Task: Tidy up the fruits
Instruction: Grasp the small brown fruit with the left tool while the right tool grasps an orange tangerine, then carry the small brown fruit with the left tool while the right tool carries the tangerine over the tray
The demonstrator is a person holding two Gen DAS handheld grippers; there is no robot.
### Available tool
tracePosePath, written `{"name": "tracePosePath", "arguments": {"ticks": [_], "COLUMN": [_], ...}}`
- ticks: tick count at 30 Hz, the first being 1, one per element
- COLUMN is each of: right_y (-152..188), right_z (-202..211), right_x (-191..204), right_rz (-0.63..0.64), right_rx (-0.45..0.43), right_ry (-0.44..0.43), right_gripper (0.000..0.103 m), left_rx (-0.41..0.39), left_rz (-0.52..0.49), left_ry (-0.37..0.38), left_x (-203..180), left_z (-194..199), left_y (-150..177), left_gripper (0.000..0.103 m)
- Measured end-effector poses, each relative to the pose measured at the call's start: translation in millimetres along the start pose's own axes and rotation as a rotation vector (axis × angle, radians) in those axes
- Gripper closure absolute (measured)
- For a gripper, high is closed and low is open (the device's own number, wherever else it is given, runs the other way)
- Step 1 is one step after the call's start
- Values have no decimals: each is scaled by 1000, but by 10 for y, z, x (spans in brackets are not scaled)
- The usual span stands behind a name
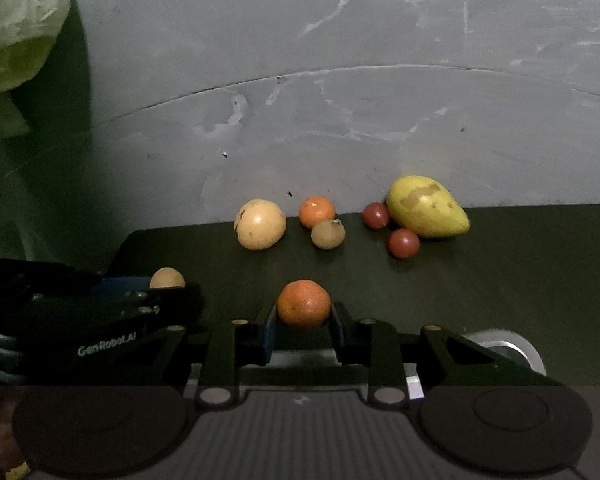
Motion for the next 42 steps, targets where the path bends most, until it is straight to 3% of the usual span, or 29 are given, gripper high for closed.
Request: {"name": "tracePosePath", "arguments": {"ticks": [17, 42], "right_y": [506, 964], "right_z": [534, 766], "right_x": [-288, -482], "right_rz": [-29, -50], "right_rx": [7, 110], "right_ry": [36, 76], "right_gripper": [71, 71], "left_rx": [4, 65], "left_rz": [-64, -149], "left_ry": [63, 103], "left_x": [-548, -977], "left_z": [313, 379], "left_y": [136, 323], "left_gripper": [75, 75]}}
Point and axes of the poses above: each gripper's, at about its wrist camera, not at the fingertips, and z roughly against the way its jaws point, x to its left, y to its underside, the point moved 7 cm from there along -z, roughly the way its jaws point, and after that the axes turned 10 degrees about -z, right-handed, at the moved point
